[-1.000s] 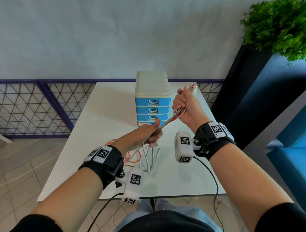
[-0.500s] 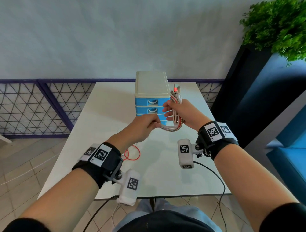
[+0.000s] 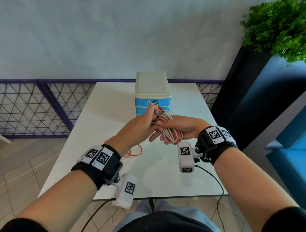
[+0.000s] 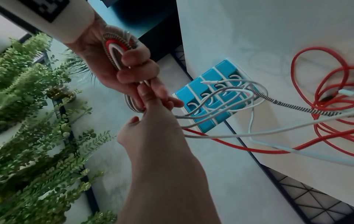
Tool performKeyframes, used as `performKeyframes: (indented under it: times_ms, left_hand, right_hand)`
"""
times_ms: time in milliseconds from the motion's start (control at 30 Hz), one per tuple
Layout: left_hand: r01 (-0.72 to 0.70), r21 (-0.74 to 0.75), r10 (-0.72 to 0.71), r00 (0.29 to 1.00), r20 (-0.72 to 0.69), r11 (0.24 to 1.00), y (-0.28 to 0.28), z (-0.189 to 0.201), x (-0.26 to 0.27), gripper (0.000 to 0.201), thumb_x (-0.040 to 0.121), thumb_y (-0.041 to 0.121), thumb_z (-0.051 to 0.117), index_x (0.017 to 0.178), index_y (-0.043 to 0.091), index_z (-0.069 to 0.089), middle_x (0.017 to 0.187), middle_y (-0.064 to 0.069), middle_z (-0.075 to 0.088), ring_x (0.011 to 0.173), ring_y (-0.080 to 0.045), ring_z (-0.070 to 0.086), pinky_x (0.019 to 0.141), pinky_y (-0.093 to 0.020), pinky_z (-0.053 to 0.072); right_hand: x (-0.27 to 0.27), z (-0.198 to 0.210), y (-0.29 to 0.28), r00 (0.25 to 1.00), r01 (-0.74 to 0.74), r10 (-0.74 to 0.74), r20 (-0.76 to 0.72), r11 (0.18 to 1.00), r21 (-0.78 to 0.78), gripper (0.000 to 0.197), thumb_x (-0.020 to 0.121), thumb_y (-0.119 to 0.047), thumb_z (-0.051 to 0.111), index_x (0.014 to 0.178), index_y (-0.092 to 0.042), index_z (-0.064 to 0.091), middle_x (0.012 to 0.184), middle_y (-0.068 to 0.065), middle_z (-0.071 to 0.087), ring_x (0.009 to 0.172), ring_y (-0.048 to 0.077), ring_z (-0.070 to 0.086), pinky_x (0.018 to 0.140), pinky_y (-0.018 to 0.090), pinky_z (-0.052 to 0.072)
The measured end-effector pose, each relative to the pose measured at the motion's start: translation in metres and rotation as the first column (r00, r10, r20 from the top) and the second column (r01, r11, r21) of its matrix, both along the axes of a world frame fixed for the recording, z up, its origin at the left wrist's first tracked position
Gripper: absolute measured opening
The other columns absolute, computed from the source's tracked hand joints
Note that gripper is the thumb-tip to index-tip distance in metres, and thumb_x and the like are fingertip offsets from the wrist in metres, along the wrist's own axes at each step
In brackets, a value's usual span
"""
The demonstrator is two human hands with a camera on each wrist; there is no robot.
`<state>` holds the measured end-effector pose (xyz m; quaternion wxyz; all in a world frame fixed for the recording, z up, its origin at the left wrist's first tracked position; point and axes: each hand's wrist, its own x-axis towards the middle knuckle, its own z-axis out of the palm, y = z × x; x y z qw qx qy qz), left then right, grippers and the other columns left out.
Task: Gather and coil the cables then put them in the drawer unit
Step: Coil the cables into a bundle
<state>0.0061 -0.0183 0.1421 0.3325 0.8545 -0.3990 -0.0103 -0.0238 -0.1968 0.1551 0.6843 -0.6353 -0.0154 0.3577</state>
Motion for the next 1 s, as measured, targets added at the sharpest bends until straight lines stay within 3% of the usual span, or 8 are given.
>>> performKeyframes:
  times_ms: [67,200,367,500,633,700,867,1000]
  left_hand:
    - [-0.012,0.0,0.012,1.0,0.011,1.0,0.002,-0.001,0.002,0.035,0.09,0.035,0.054,0.099,0.034,0.02,0.087,0.004,0.07,0.067,-0.02,0.062,0.062,-0.045,0.053]
    - [-0.082,-0.001,0.081,0.986,-0.143,0.997,0.004,-0.003,0.011,0.042,0.085,0.036,0.064,0.101,0.024,0.027,0.066,0.009,0.06,0.05,-0.005,0.049,0.053,-0.028,0.043]
    - [-0.149,0.059,0.16,0.886,-0.436,0.987,0.006,-0.004,0.025,0.042,0.074,0.045,0.073,0.09,0.016,0.047,0.058,0.002,0.056,0.045,-0.014,0.048,0.049,-0.027,0.044]
    - [-0.022,0.049,0.049,0.742,-0.668,0.999,0.012,-0.001,0.028,0.035,0.086,0.044,0.061,0.083,0.01,0.054,0.054,0.0,0.047,0.044,-0.013,0.045,0.052,-0.027,0.047]
    - [-0.019,-0.1,-0.082,0.433,-0.898,0.995,0.02,0.0,0.024,0.055,0.095,0.056,0.021,0.084,0.011,0.051,0.044,0.008,0.044,0.041,-0.009,0.035,0.071,-0.03,0.041]
    - [-0.025,-0.142,-0.124,0.363,-0.923,0.99,0.026,-0.005,0.024,0.058,0.096,0.055,0.016,0.081,0.011,0.05,0.045,0.006,0.045,0.043,-0.011,0.038,0.078,-0.032,0.039]
    - [-0.137,-0.247,-0.197,0.302,-0.933,0.959,0.032,-0.018,0.026,0.045,0.098,0.047,0.026,0.068,0.016,0.039,0.053,0.004,0.038,0.051,-0.014,0.045,0.083,-0.034,0.042]
    - [-0.29,-0.26,-0.141,0.374,-0.917,0.921,0.025,-0.017,0.029,0.043,0.098,0.048,0.029,0.068,0.019,0.04,0.049,0.01,0.024,0.039,-0.007,0.025,0.059,-0.025,0.036]
  right_hand:
    - [-0.001,-0.002,0.002,0.999,0.043,-0.043,0.017,0.999,-0.012,0.021,0.101,-0.018,0.043,0.093,-0.007,0.059,0.089,0.017,0.068,0.052,0.009,0.055,0.056,0.023,0.053]
    - [0.001,-0.007,0.004,0.995,0.078,-0.075,0.069,0.996,-0.052,0.015,0.099,-0.02,0.049,0.092,-0.006,0.05,0.07,0.005,0.059,0.047,0.006,0.046,0.051,0.021,0.048]
    - [0.004,-0.004,0.006,0.996,0.074,-0.07,0.063,0.996,-0.055,0.021,0.099,-0.022,0.05,0.081,-0.011,0.051,0.065,0.002,0.055,0.046,0.007,0.046,0.05,0.021,0.046]
    - [0.003,-0.004,0.009,0.995,0.071,-0.063,0.077,0.993,-0.096,0.018,0.1,-0.021,0.048,0.098,-0.004,0.055,0.063,0.0,0.054,0.047,0.007,0.045,0.049,0.02,0.045]
    - [0.003,-0.007,0.008,0.986,0.108,-0.089,0.14,0.985,-0.133,0.023,0.101,-0.019,0.046,0.104,-0.002,0.06,0.064,0.0,0.05,0.047,0.007,0.042,0.05,0.02,0.044]
    - [0.004,-0.007,0.009,0.978,0.139,-0.111,0.177,0.978,-0.156,0.022,0.101,-0.02,0.046,0.103,-0.003,0.06,0.064,-0.001,0.05,0.047,0.007,0.042,0.05,0.021,0.043]
    - [0.007,-0.008,0.008,0.951,0.249,-0.214,0.222,0.958,-0.142,0.023,0.1,-0.022,0.049,0.107,-0.001,0.057,0.063,-0.002,0.052,0.048,0.008,0.045,0.052,0.023,0.044]
    - [0.003,-0.01,0.016,0.955,0.214,-0.157,0.252,0.952,-0.218,0.019,0.096,-0.022,0.056,0.1,-0.005,0.064,0.066,0.0,0.055,0.051,0.009,0.048,0.053,0.023,0.044]
